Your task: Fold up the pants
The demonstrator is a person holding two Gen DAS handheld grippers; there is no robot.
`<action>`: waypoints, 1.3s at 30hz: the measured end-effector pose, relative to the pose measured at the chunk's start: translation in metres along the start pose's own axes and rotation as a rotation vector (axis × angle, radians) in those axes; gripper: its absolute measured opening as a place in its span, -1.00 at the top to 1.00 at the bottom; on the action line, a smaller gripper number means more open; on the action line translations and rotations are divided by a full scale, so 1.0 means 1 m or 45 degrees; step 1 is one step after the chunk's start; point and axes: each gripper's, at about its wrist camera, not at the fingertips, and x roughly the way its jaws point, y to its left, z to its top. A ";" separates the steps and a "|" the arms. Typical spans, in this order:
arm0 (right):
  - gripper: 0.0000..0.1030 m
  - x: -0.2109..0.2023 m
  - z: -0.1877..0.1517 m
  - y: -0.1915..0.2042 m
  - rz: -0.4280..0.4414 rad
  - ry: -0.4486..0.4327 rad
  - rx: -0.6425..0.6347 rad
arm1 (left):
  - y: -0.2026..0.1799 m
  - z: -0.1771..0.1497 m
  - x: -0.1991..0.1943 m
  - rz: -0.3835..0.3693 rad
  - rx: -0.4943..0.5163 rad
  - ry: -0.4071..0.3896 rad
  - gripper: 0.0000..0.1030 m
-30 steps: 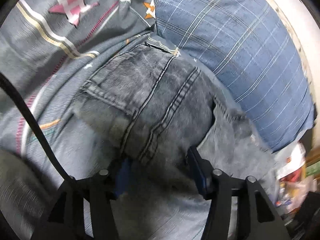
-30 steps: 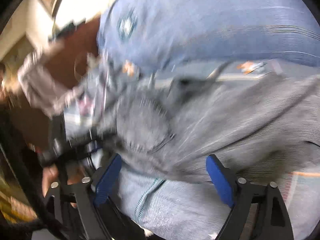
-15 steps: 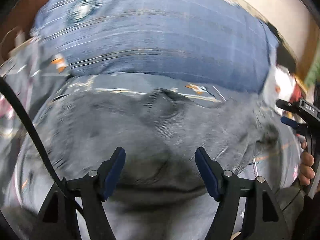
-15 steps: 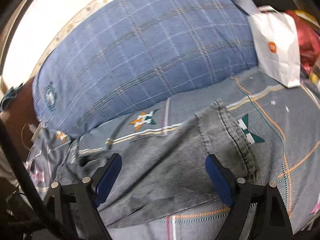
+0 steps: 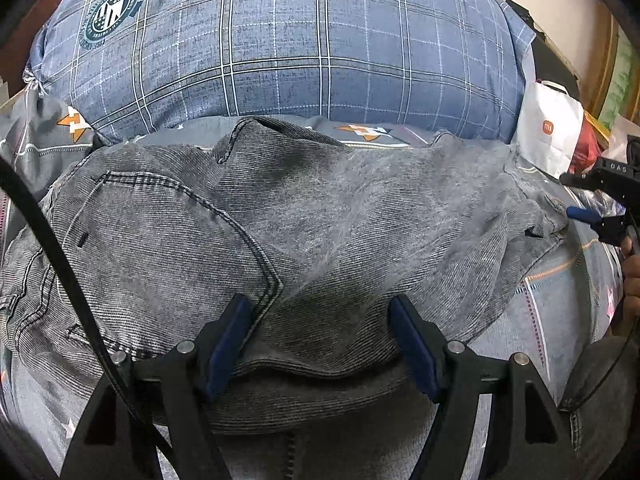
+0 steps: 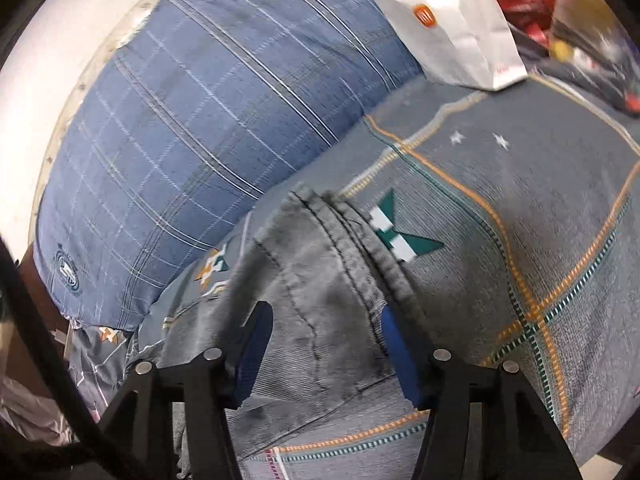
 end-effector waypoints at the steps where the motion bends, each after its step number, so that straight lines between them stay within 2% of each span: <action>1: -0.16 0.001 0.000 0.000 -0.020 0.004 -0.001 | 0.000 -0.001 0.002 0.007 0.009 0.001 -0.41; 3: -0.15 0.004 -0.001 0.003 -0.090 0.009 -0.027 | -0.002 -0.001 0.001 0.014 0.023 0.001 -0.41; 4: -0.08 0.001 -0.004 0.000 -0.103 0.001 -0.019 | -0.002 -0.001 0.000 0.015 0.025 -0.002 -0.41; 9: -0.08 -0.014 -0.003 -0.019 -0.045 -0.037 0.100 | -0.001 -0.001 0.001 0.008 0.016 -0.002 -0.41; 11: -0.02 -0.002 -0.001 -0.022 -0.013 0.025 0.123 | -0.001 -0.001 0.000 0.014 0.022 -0.002 -0.41; 14: 0.02 0.011 -0.005 -0.021 -0.050 0.102 0.112 | -0.001 -0.001 0.001 0.014 0.021 -0.003 -0.41; 16: 0.12 0.018 -0.007 -0.020 -0.093 0.126 0.099 | 0.000 0.000 0.001 0.008 0.015 -0.004 -0.41; 18: 0.43 0.024 -0.005 -0.014 -0.158 0.123 0.051 | 0.000 0.000 0.002 0.005 0.011 -0.004 -0.41; 19: 0.66 0.025 -0.004 -0.012 -0.187 0.113 0.031 | -0.001 0.000 0.002 0.005 0.013 -0.004 -0.41; 20: 0.73 0.023 -0.004 -0.011 -0.185 0.101 0.027 | -0.001 0.000 0.002 0.003 0.016 -0.005 -0.41; 23: 0.80 0.000 -0.004 -0.010 -0.146 0.004 0.038 | -0.002 -0.001 -0.001 -0.036 0.023 -0.013 -0.41; 24: 0.80 -0.016 -0.002 -0.010 -0.143 -0.064 0.040 | -0.003 0.000 -0.004 -0.057 0.027 -0.017 -0.41; 26: 0.81 -0.037 -0.001 -0.011 -0.117 -0.142 0.057 | -0.007 0.003 -0.014 -0.129 0.037 -0.041 -0.41; 28: 0.81 -0.045 0.001 -0.015 -0.120 -0.164 0.086 | -0.016 0.008 -0.026 -0.176 0.062 -0.079 -0.41; 32: 0.69 0.006 -0.004 -0.040 -0.202 0.105 0.138 | -0.041 0.021 -0.033 -0.268 0.110 -0.054 -0.41; 33: 0.66 0.003 -0.003 -0.042 -0.191 0.085 0.151 | -0.048 0.024 -0.032 -0.288 0.117 -0.044 -0.41; 34: 0.45 -0.008 -0.001 -0.042 -0.183 0.030 0.165 | -0.058 0.028 -0.029 -0.313 0.135 -0.028 -0.41; 35: -0.07 -0.019 0.001 -0.041 -0.183 -0.033 0.165 | -0.069 0.030 -0.026 -0.327 0.157 -0.012 -0.41; 37: -0.79 -0.039 0.002 -0.040 -0.173 -0.159 0.169 | -0.087 0.034 -0.020 -0.330 0.196 0.000 -0.41; 39: -0.79 -0.048 0.002 -0.045 -0.119 -0.197 0.210 | -0.117 0.038 -0.012 -0.330 0.288 0.008 -0.41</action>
